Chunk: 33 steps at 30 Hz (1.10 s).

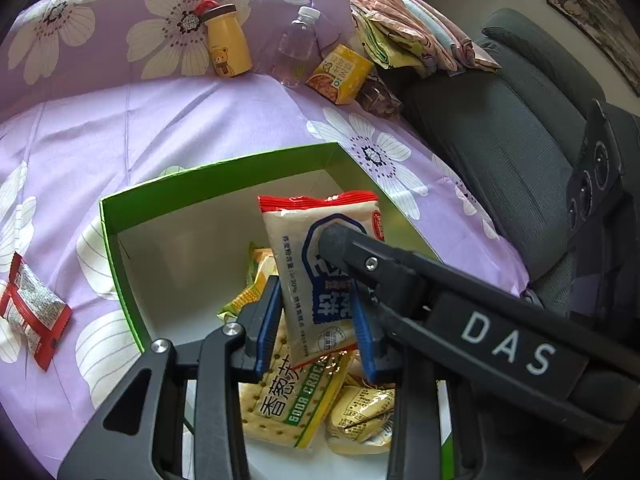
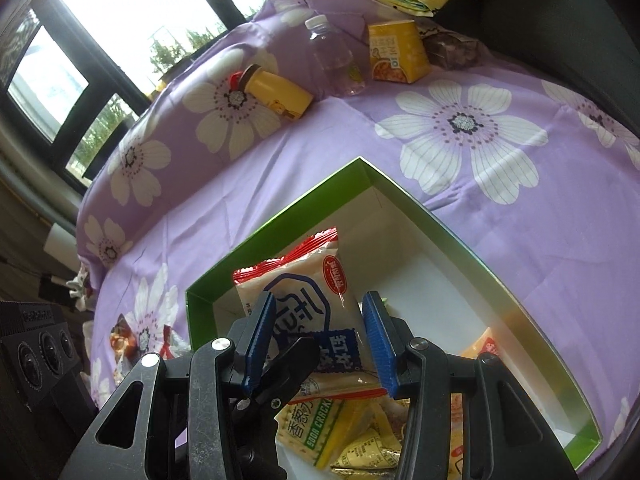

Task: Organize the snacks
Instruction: 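Carry the white-and-blue biscuit packet into the green box and release, then move the right gripper back to the panda-print snack bag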

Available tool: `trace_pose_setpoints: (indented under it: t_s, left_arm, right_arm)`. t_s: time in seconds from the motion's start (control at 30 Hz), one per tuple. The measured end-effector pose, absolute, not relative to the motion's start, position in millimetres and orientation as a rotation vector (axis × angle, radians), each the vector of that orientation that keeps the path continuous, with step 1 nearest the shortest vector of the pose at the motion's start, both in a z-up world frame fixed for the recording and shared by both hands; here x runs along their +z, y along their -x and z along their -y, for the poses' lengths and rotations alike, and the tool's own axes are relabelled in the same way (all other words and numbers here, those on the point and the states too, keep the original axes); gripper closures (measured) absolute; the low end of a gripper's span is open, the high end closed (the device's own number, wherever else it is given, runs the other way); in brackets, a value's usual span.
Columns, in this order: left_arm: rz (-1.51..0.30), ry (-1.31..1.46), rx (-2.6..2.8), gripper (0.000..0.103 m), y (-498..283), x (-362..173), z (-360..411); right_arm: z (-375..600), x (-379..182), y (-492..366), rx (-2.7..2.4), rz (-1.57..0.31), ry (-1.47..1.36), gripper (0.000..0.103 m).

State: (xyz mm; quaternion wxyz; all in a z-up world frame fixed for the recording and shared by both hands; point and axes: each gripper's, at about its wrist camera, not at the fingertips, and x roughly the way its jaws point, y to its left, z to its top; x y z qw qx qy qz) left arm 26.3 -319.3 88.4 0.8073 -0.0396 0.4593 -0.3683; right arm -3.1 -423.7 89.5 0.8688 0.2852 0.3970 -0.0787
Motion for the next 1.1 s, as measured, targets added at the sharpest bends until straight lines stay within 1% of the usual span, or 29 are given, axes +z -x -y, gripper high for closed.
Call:
trace_pose_setpoints:
  t_s: [0.07,0.23,0.3,0.43,0.47,0.5,0.53,0.6,0.7,0.77,0.8,0.87,1.1]
  left_arm:
    - [-0.992,0.089,-0.791,0.071,-26,86,321]
    - [-0.985,0.094,-0.792,0.065,-23,88,317]
    - [-0.972,0.097,-0.793,0.057,-20,92,313]
    - [-0.926,0.089,-0.782,0.047,-13,104,296]
    - [-0.916,0.094,-0.775,0.041,-12,107,289]
    - [-0.907,0.104,-0.768,0.037,-11,110,281]
    - [-0.898,0.116,-0.762,0.035,-10,113,273]
    - [-0.886,0.136,-0.743,0.025,-9,118,254]
    - [-0.862,0.157,-0.696,0.017,-5,124,222]
    - [-0.849,0.161,-0.651,0.014,-3,127,198]
    - [-0.843,0.16,-0.629,0.014,-1,128,185]
    - [-0.844,0.154,-0.577,0.014,1,126,158]
    - [-0.873,0.194,-0.364,0.014,11,113,53]
  right_arm:
    - [426,86,2,-0.189,-0.842,-0.598,0.054]
    - [431,82,2,-0.214,-0.859,-0.617,0.054]
    - [431,83,4,-0.216,-0.853,-0.619,0.054]
    - [429,89,7,-0.252,-0.832,-0.585,0.051]
    - [428,91,8,-0.259,-0.826,-0.576,0.049]
    - [426,92,10,-0.262,-0.819,-0.567,0.047]
    - [425,94,11,-0.262,-0.81,-0.56,0.046]
    - [422,99,14,-0.259,-0.787,-0.552,0.04]
    - [415,105,17,-0.25,-0.757,-0.536,0.036]
    - [408,109,18,-0.243,-0.737,-0.527,0.034]
    - [403,111,19,-0.236,-0.728,-0.522,0.028]
    - [394,114,20,-0.216,-0.708,-0.512,0.021]
    - [352,121,17,-0.143,-0.677,-0.434,0.017]
